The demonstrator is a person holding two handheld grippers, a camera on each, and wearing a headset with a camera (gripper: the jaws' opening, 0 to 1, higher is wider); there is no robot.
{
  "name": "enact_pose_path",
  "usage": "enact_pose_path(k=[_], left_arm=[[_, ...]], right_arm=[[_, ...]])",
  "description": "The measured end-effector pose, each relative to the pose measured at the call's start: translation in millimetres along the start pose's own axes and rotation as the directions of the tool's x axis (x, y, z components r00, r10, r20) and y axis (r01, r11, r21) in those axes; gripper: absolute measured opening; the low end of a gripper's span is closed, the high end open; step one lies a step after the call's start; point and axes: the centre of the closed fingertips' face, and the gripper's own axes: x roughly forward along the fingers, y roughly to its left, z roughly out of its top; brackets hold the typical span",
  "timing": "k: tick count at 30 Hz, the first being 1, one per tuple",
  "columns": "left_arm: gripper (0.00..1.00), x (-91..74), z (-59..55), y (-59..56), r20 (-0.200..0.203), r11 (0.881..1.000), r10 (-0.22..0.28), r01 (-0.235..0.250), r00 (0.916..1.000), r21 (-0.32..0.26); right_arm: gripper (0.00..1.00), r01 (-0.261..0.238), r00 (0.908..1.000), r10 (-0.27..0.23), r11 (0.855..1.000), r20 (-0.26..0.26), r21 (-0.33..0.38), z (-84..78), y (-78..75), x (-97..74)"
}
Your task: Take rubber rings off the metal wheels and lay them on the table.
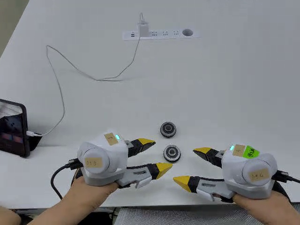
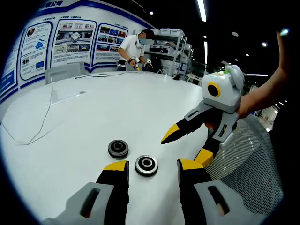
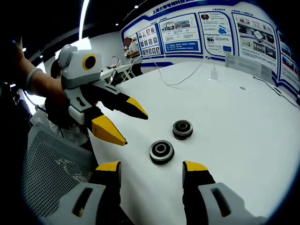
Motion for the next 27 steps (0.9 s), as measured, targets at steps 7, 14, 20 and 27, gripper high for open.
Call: enact_pose_path(k=[7,14,20,27], left_arm=[[0.37,9.7,-0.4,2.1,-0.031,1.000,-0.003,0.004,0.9995,0.023],[0.29,17.3,-3.2,4.3,-0.056,0.998,-0.007,0.011,0.9984,0.055],[0.25,24.7,-9.2,5.2,-0.096,0.996,-0.008,0.017,0.9954,0.092],[0.20,33.7,-13.6,2.8,-0.139,0.989,-0.015,0.035,0.9901,0.143]], right_arm=[[0.49,-0.006,1.0000,0.006,1.000,0.001,0.012,1.9,-2.1,5.0],[0.46,-0.017,0.9998,0.017,1.000,0.006,0.023,3.2,-1.7,9.8],[0.44,-0.021,0.9997,0.021,0.999,0.012,0.034,2.7,-0.9,12.1],[0.41,-0.019,0.9995,0.017,0.997,0.025,0.068,0.1,-4.5,10.7]])
